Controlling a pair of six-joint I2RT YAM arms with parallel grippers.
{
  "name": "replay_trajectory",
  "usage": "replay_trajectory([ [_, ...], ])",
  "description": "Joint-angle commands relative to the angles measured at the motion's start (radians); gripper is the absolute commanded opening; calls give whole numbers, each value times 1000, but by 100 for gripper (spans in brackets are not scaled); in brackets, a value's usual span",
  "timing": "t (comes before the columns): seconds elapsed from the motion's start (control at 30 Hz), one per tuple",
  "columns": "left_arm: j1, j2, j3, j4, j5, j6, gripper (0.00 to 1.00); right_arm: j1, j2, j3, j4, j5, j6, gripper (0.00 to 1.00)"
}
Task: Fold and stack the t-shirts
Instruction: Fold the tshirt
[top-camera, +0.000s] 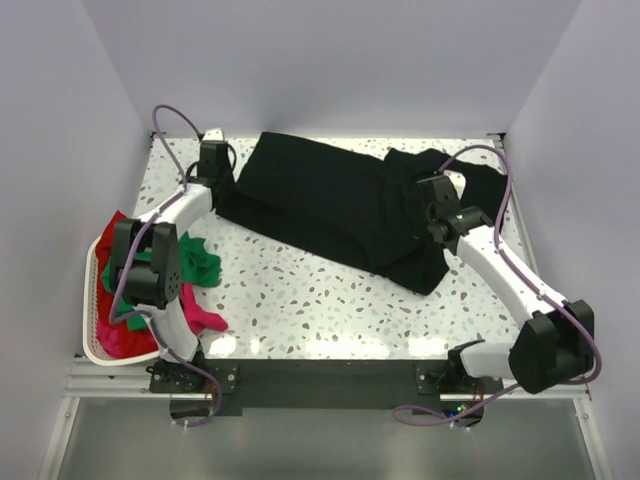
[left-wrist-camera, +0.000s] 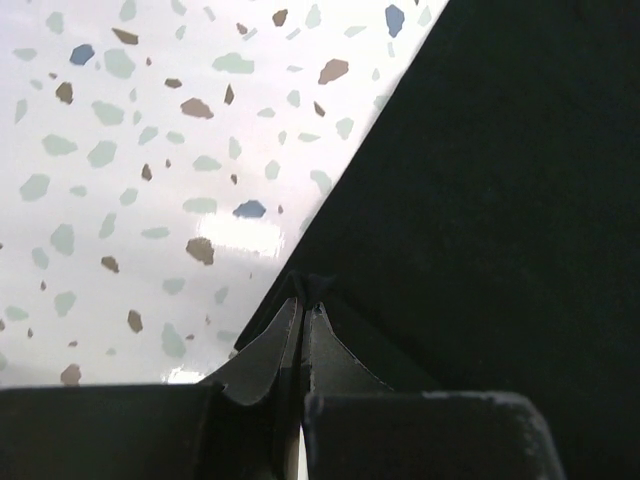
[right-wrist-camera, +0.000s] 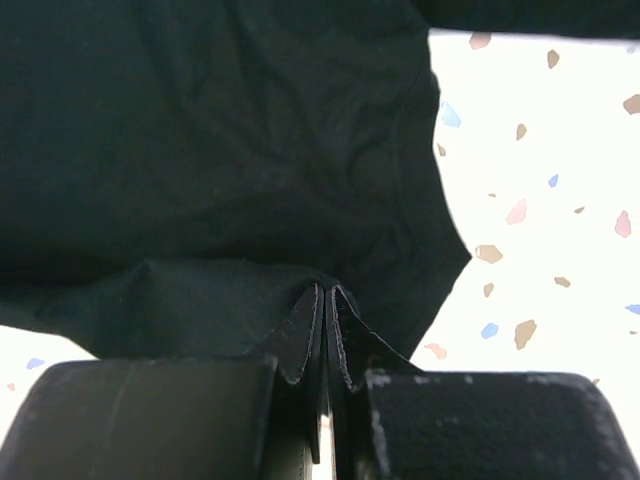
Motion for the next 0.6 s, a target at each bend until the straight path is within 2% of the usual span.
replay_trajectory([
  [0.0,7,52,118,-29,2,27,0,-47,57,71,57,-43,-58,0],
  [0.2,7,179,244,-66,7,30,0,-105,164,115,77,-59,-84,0],
  [0.47,7,268,350,-89,5,32,0,-160,297,196,94,-89,-119,0],
  [0.57,6,287,376,-97,4,30,25,-174,344,247,94,-111,-125,0],
])
